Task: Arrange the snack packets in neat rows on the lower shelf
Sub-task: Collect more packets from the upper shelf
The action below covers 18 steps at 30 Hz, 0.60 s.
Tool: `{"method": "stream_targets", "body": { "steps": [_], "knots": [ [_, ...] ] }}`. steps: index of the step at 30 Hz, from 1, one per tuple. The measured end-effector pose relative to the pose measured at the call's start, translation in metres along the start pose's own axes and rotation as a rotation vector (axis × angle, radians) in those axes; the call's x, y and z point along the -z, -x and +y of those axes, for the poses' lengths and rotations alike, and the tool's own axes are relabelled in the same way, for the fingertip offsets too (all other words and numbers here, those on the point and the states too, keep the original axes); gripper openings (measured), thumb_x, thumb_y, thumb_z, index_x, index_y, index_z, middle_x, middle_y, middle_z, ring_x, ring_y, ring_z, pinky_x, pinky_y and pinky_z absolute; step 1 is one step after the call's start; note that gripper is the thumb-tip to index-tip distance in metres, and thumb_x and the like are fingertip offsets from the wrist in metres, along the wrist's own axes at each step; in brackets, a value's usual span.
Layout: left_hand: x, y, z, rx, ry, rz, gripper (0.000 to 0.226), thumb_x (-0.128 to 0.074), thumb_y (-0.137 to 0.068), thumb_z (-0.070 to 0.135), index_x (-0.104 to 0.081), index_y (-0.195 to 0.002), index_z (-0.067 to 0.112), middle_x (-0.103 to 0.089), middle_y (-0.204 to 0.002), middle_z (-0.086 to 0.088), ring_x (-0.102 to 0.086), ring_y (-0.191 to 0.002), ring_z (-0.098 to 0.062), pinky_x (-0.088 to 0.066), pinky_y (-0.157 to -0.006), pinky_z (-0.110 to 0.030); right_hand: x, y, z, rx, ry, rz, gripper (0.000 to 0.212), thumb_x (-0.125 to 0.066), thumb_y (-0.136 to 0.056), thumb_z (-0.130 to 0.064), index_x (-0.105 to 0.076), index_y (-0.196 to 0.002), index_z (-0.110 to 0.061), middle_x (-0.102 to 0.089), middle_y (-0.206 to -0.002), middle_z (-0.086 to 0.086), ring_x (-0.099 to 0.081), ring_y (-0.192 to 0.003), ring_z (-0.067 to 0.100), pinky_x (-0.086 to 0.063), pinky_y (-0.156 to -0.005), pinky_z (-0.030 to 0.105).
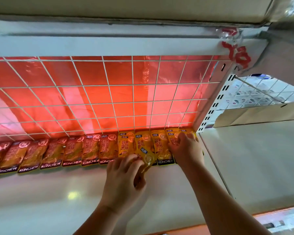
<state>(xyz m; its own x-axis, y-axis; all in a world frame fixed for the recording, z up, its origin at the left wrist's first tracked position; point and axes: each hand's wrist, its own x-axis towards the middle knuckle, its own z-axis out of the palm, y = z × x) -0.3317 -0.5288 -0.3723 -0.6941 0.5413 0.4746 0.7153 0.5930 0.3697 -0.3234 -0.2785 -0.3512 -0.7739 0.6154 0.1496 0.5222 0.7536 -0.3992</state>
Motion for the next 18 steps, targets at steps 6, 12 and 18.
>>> {"method": "stream_targets", "body": {
  "steps": [6, 12, 18],
  "knots": [
    [0.002, 0.001, 0.003, 0.003, -0.006, 0.01, 0.036, -0.068, -0.077, 0.036, -0.065, -0.111, 0.025, -0.06, -0.124, 0.002, -0.055, -0.107, -0.026, -0.044, -0.09, -0.042, 0.009, 0.005, 0.003, 0.061, -0.022, 0.005, 0.034, -0.07, -0.082, -0.052, -0.061, -0.091, -0.02, -0.059, -0.099, 0.01, -0.057, -0.092, 0.035, -0.046, -0.069, 0.037],
    [0.003, -0.007, 0.02, 0.191, 0.089, 0.079, 0.037, -0.07, -0.077, 0.035, -0.065, -0.113, 0.026, -0.061, -0.12, 0.005, -0.056, -0.109, -0.024, -0.043, -0.091, -0.039, 0.032, 0.057, -0.022, 0.158, -0.411, -0.108, 0.017, -0.066, -0.082, -0.035, -0.056, -0.069, -0.029, -0.058, -0.063, -0.011, -0.053, -0.058, 0.009, -0.034, -0.049, 0.025],
    [-0.028, -0.02, 0.057, 0.197, 0.113, -0.012, 0.039, -0.063, -0.085, 0.038, -0.069, -0.122, 0.026, -0.062, -0.13, 0.004, -0.057, -0.121, -0.027, -0.042, -0.1, -0.043, 0.019, 0.09, -0.04, -0.048, -0.829, -0.294, 0.023, -0.064, -0.082, -0.006, -0.063, -0.091, -0.027, -0.071, -0.08, -0.009, -0.066, -0.073, 0.005, -0.054, -0.064, 0.029]
  ]
}}
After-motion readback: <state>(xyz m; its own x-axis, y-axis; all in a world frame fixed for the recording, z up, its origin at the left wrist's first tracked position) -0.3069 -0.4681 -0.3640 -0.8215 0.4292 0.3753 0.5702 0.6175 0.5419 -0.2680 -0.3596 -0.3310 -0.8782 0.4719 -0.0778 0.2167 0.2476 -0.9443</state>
